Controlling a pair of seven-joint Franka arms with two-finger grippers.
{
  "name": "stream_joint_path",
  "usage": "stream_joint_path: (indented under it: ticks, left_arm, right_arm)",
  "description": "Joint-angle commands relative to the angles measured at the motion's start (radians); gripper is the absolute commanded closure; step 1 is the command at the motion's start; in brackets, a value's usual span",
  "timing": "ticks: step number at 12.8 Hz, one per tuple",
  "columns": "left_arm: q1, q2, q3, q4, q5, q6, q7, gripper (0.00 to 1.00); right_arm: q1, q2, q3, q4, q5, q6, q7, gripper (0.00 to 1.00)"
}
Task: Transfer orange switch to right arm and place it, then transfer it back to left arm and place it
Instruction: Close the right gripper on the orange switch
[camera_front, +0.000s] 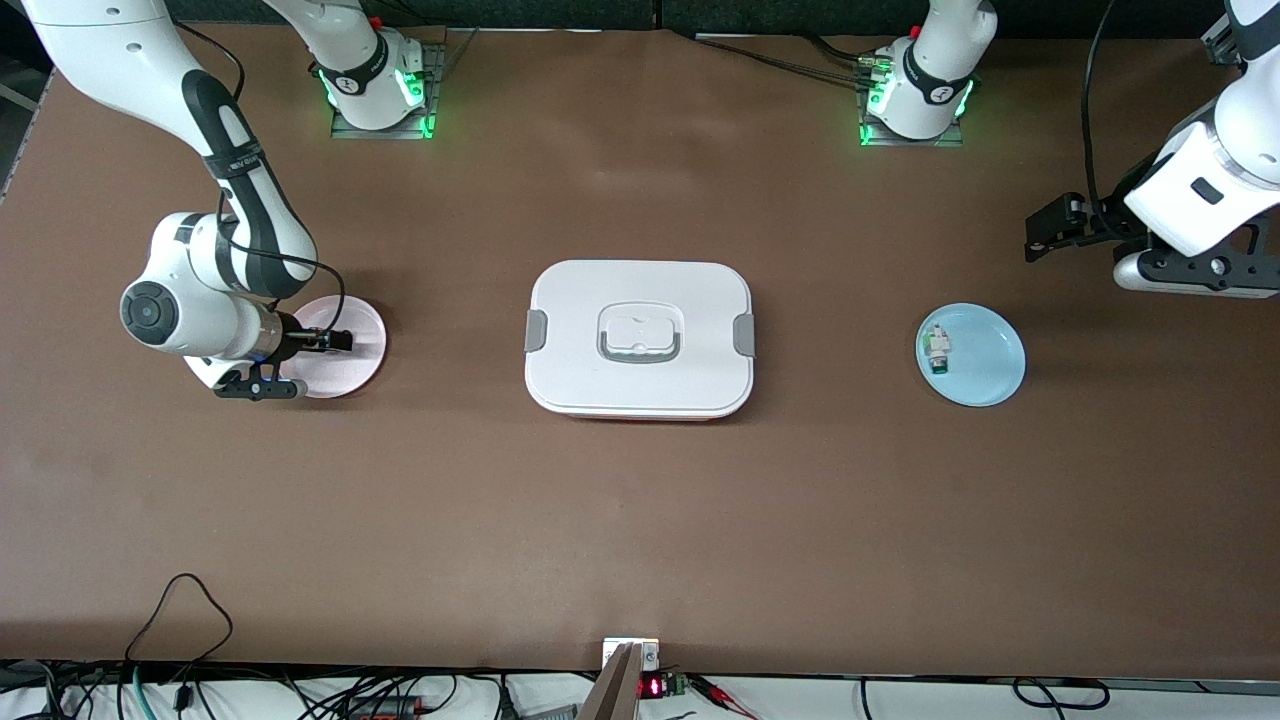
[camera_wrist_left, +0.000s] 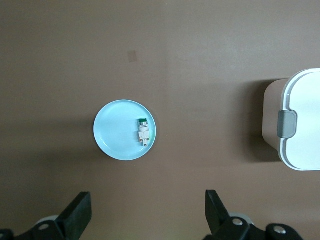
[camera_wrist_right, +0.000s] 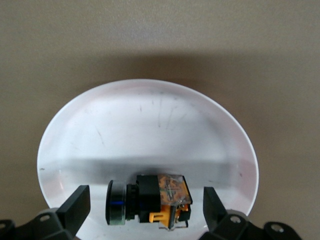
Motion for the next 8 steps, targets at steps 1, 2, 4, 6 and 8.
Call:
stream_joint_path:
  ticks: [1,2,4,6,8]
  left_arm:
    - [0.007,0.009,-0.002,0.028,-0.012,-0.023,0.005,0.00]
    - [0.007,0.009,-0.002,0.028,-0.012,-0.023,0.005,0.00]
    - [0.007,0.009,-0.002,0.028,-0.012,-0.023,0.005,0.00]
    - [0.007,0.009,-0.002,0.028,-0.012,-0.023,0.005,0.00]
    - [0.007,0.009,-0.002,0.028,-0.012,-0.023,0.005,0.00]
  right_arm:
    - [-0.004,-0.010,0.004,-0.028,0.015,0.015,-0.020,0.00]
    - [-0.004,-0.011,0.004,-0.033,0.015,0.015,-0.021,0.00]
    - [-0.004,-0.016,0.004,-0.050,0.015,0.015,-0.021,0.00]
    - [-0.005,-0.016,0.004,-0.056,0.015,0.014,-0.021,0.00]
    - [-0.007,-0.016,0.004,-0.056,0.015,0.009,-0.020,0.00]
